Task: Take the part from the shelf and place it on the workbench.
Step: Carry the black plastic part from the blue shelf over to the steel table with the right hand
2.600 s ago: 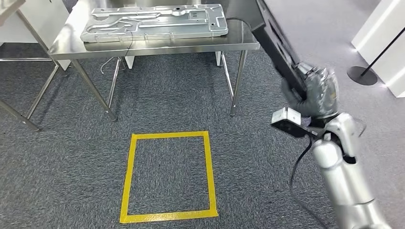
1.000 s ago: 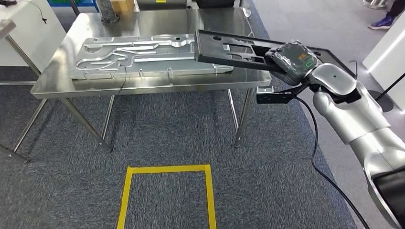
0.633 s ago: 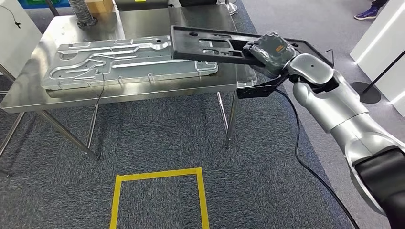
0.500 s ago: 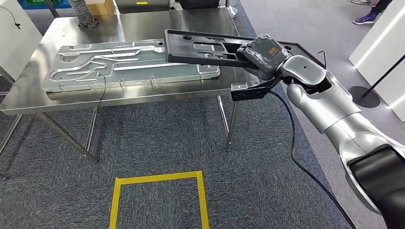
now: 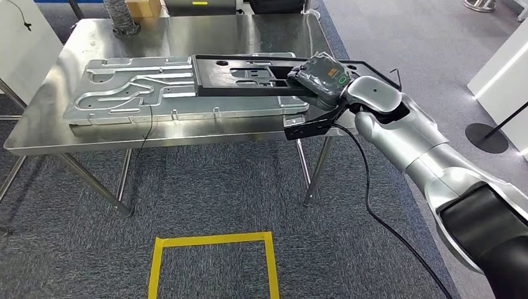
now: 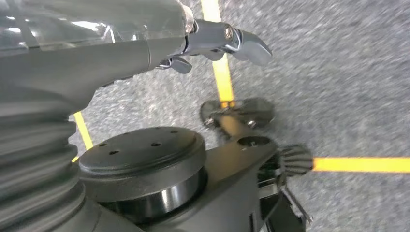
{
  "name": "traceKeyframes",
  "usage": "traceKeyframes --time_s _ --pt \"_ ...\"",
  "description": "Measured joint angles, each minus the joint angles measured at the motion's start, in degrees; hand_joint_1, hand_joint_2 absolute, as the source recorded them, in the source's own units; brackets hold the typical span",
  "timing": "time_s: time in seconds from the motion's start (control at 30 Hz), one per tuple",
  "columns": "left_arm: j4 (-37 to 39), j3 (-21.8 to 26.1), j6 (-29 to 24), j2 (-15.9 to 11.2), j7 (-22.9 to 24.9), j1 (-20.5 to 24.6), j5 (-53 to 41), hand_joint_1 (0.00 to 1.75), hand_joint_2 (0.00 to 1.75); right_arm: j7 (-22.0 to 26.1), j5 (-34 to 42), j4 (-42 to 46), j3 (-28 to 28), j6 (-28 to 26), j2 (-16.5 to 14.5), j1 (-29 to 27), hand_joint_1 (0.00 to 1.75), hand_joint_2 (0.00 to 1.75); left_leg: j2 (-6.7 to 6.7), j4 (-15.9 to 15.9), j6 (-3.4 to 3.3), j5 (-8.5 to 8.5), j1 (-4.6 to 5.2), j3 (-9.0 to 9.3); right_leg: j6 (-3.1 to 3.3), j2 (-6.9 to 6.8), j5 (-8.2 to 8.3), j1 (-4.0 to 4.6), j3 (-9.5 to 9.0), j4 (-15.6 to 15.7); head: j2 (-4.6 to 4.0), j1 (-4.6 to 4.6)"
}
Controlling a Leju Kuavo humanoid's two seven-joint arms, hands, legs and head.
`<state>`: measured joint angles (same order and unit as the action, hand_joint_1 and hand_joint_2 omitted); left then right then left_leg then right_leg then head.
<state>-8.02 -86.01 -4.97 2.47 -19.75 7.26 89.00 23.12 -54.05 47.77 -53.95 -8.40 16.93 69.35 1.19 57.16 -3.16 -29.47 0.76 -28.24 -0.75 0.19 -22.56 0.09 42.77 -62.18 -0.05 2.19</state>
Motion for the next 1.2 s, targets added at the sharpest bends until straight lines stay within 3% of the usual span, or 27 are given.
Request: traceKeyframes --time_s 0.07,0.17,0.2,0.27,0.33,0.37,0.4,0.43,0.5,0.57,0.6,0.7,0.73,0.77,0.83,0.87,0.9,0.93,1.0,1.03,1.1,1.2 --pt "0.0 0.0 0.0 0.2 0.0 0.0 0.0 0.0 1.75 -0.4 0.2 -0.6 -1.0 -0.7 -1.0 -0.1 1.48 1.75 0.09 -0.3 0.45 -1.11 0.05 0.98 1.06 0.18 4.4 0.81 -1.23 4.5 0.01 0.0" --pt "0.0 -0.1 0.1 0.3 -0.1 0.2 0.0 0.0 1.75 -0.9 0.2 -1.0 -2.2 -1.1 -2.4 -0.2 1.48 1.75 -0.08 1.0 1.43 -0.5 -0.09 1.08 1.97 0.2 4.07 1.06 -2.74 5.9 0.02 -0.02" --pt "0.0 -0.2 0.1 0.3 -0.1 0.3 -0.1 0.0 1.75 -1.1 0.1 -1.1 -2.5 -1.3 -2.8 -0.3 1.48 1.75 -0.2 3.3 1.73 0.28 -0.06 0.0 2.24 0.15 3.68 0.88 -3.53 6.4 0.01 -0.01" --pt "0.0 -0.3 0.1 0.2 -0.1 0.4 -0.1 0.0 1.75 -1.6 -0.2 -1.3 -3.2 -1.7 -3.4 -0.7 1.48 1.75 -0.44 10.3 2.42 0.38 -0.27 -4.72 2.47 0.03 2.72 0.42 -5.16 7.0 0.01 -0.01" --pt "0.0 -0.6 0.0 0.2 -0.1 0.3 -0.2 0.0 1.75 -1.8 -0.5 -1.6 -3.9 -1.8 -3.7 -1.4 1.48 1.75 -0.57 15.7 3.15 -2.78 -0.81 -9.64 2.45 -0.04 1.51 0.1 -6.5 7.1 0.01 -0.01" --pt "0.0 -0.7 0.0 0.2 -0.1 0.2 -0.2 0.0 1.75 -1.9 -0.6 -1.8 -4.2 -1.8 -3.8 -1.7 1.48 1.75 -0.65 16.5 3.48 -4.39 -1.08 -11.22 2.32 -0.01 0.88 -0.06 -7.17 7.0 0.01 -0.01" --pt "0.0 -0.8 0.0 0.2 -0.1 0.2 -0.3 0.0 1.75 -1.9 -0.6 -1.9 -4.5 -1.8 -3.9 -1.9 1.48 1.75 -0.71 15.8 3.77 -4.91 -1.33 -12.08 2.13 0.04 0.2 -0.23 -7.86 6.8 0.01 -0.01" --pt "0.0 -0.9 0.0 0.1 -0.1 0.1 -0.3 0.0 1.75 -1.9 -0.6 -2.0 -4.8 -1.8 -4.0 -2.0 1.48 1.75 -0.77 13.6 4.01 -3.8 -1.56 -12.18 1.9 0.08 -0.52 -0.44 -8.54 6.6 0.01 -0.01" --pt "0.0 -1.0 0.0 0.0 -0.1 0.1 -0.3 0.0 1.75 -2.1 -0.7 -2.3 -5.3 -1.6 -4.3 -1.9 1.48 1.75 -0.93 6.1 4.31 2.73 -1.93 -11.01 1.3 0.17 -1.98 -0.69 -9.64 5.9 0.0 -0.01" --pt "0.0 -1.1 0.0 -0.2 0.0 0.1 -0.3 0.0 1.75 -2.2 -0.8 -2.5 -5.7 -1.3 -4.7 -1.6 1.48 1.75 -1.03 1.2 3.84 7.69 -1.92 -10.2 0.55 0.37 -3.08 -0.72 -9.96 5.3 -0.01 -0.01" --pt "0.0 -1.2 0.0 -0.2 0.0 0.1 -0.3 0.0 1.75 -2.3 -0.9 -2.6 -5.9 -1.1 -4.9 -1.4 1.48 1.75 -1.01 0.5 3.41 8.48 -1.79 -10.23 0.13 0.45 -3.43 -0.71 -9.95 5.2 0.0 -0.01" --pt "0.0 -1.3 0.0 -0.3 0.0 0.2 -0.3 0.0 1.75 -2.5 -1.2 -2.8 -6.1 -0.8 -5.3 -0.5 1.48 1.75 -0.85 0.6 2.2 8.27 -1.71 -9.79 -0.99 0.36 -4.57 -0.96 -9.83 4.6 0.01 -0.02" --pt "0.0 -1.3 0.0 -0.3 0.0 0.3 -0.3 0.0 1.75 -2.6 -1.3 -2.8 -6.2 -0.8 -5.4 -0.1 1.48 1.75 -0.84 0.4 1.85 8.12 -1.79 -9.5 -1.21 0.28 -5.55 -1.01 -9.04 2.9 0.01 -0.02" --pt "0.0 -1.3 0.0 -0.3 0.0 0.4 -0.3 0.0 1.75 -2.7 -1.3 -2.9 -6.2 -0.8 -5.6 0.2 1.48 1.75 -0.83 0.3 1.55 7.91 -1.82 -9.21 -1.35 0.19 -6.93 -1.04 -7.55 0.0 0.01 -0.02" --pt "0.0 -1.3 0.0 -0.3 0.0 0.5 -0.3 0.0 1.75 -2.8 -1.4 -3.1 -6.5 -0.8 -5.9 0.6 1.48 1.75 -0.76 0.3 1.12 7.31 -1.7 -8.73 -1.45 0.14 -9.68 -1.0 -2.88 -8.1 0.01 -0.02" --pt "0.0 -1.3 0.0 -0.3 0.0 0.5 -0.3 0.0 1.75 -2.9 -1.4 -3.3 -6.6 -0.8 -6.0 0.6 1.48 1.75 -0.67 0.3 1.06 6.96 -1.65 -8.39 -1.45 0.15 -10.06 -0.99 -0.91 -10.9 0.01 -0.02" --pt "0.0 -1.3 0.0 -0.3 0.0 0.4 -0.3 0.0 1.75 -2.9 -1.4 -3.4 -6.7 -0.8 -6.2 0.6 1.48 1.75 -0.55 0.4 1.05 6.54 -1.6 -7.92 -1.39 0.14 -9.27 -0.98 0.18 -11.9 0.01 -0.02" --pt "0.0 -1.3 0.0 -0.3 0.0 0.3 -0.2 0.0 1.75 -3.0 -1.4 -3.6 -6.9 -0.8 -6.4 0.7 1.48 1.75 -0.43 0.4 1.08 6.08 -1.54 -7.34 -1.26 0.14 -7.35 -0.96 0.14 -10.4 0.01 -0.03" --pt "0.0 -1.3 0.0 -0.3 0.0 0.1 -0.1 0.0 1.75 -3.1 -1.4 -3.8 -7.0 -0.8 -6.9 1.3 1.48 1.75 -0.25 0.5 1.27 5.05 -1.4 -6.08 -0.65 0.14 -1.91 -0.78 -2.45 -2.8 0.01 -0.03" --pt "0.0 -1.3 0.0 -0.3 -0.1 0.1 -0.1 0.0 1.75 -3.1 -1.3 -3.8 -7.0 -0.8 -7.2 1.8 1.48 1.75 -0.23 0.5 1.45 4.61 -1.28 -5.6 -0.3 0.12 -0.12 -0.56 -3.91 0.7 0.01 -0.03" --pt "0.0 -1.3 0.0 -0.3 -0.1 0.2 0.0 0.0 1.75 -3.1 -1.3 -3.9 -7.1 -0.8 -7.8 2.8 1.48 1.75 -0.24 0.5 1.96 3.99 -1.19 -5.17 0.29 0.08 0.66 -0.11 -5.5 4.4 0.01 -0.02" --pt "0.0 -1.3 0.0 -0.3 -0.2 0.0 0.0 0.0 1.75 -3.1 -1.3 -3.9 -7.2 -0.8 -8.6 3.2 1.48 1.75 -0.35 0.5 2.83 3.29 -1.2 -4.79 0.89 0.06 -0.09 -0.12 -6.28 5.2 0.01 -0.02"
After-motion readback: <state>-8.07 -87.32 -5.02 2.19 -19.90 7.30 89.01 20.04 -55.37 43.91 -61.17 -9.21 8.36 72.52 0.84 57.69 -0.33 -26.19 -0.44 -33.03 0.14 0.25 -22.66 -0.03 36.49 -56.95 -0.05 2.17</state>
